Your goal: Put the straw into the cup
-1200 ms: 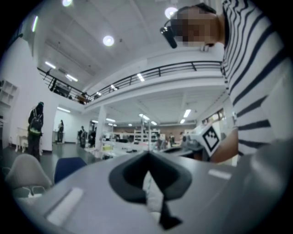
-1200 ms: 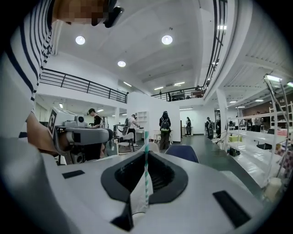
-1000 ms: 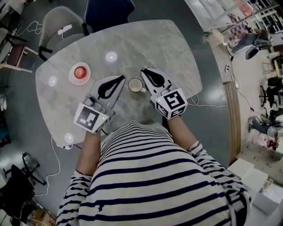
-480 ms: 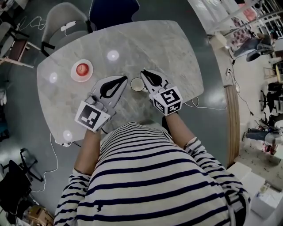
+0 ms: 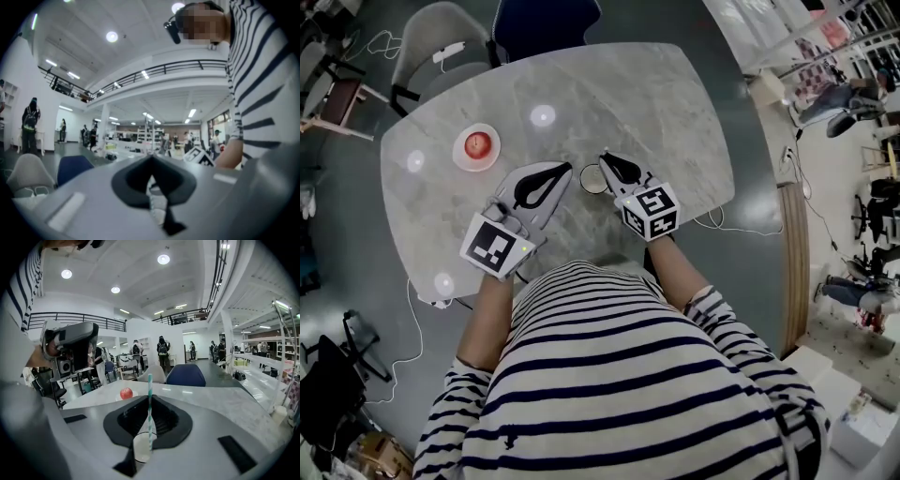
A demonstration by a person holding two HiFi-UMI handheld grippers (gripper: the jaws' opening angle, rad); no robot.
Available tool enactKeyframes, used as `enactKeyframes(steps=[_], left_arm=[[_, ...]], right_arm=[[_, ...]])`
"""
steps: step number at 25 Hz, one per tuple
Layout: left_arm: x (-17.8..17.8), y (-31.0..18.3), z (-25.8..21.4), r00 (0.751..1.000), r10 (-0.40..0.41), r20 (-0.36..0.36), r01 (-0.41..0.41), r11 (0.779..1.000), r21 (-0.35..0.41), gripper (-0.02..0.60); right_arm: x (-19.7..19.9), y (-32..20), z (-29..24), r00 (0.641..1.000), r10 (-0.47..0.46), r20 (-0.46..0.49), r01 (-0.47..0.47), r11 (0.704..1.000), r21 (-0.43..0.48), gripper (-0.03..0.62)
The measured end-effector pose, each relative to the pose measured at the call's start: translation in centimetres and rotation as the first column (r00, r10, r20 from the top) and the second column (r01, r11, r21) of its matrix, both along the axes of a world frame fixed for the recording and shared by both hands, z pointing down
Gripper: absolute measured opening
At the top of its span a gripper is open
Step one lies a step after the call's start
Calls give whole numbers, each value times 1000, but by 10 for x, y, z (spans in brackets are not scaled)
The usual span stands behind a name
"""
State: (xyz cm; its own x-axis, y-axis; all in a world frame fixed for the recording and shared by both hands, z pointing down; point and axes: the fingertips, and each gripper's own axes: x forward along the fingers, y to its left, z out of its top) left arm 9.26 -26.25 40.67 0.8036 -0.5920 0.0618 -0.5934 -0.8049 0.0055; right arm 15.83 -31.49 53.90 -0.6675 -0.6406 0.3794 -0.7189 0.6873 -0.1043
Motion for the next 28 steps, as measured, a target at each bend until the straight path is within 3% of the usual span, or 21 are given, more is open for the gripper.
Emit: enactKeyframes(steps=[10, 28], left_arm=[[0, 0, -2, 1000, -6, -29, 5, 1000, -17, 5], [-1, 5, 7, 1000, 7, 0, -7, 1000, -16, 6]], right_arm=[[0, 5, 29, 998, -12, -60, 9, 999, -54, 25], [-3, 10, 50, 994, -35, -108, 25, 995, -92, 25]])
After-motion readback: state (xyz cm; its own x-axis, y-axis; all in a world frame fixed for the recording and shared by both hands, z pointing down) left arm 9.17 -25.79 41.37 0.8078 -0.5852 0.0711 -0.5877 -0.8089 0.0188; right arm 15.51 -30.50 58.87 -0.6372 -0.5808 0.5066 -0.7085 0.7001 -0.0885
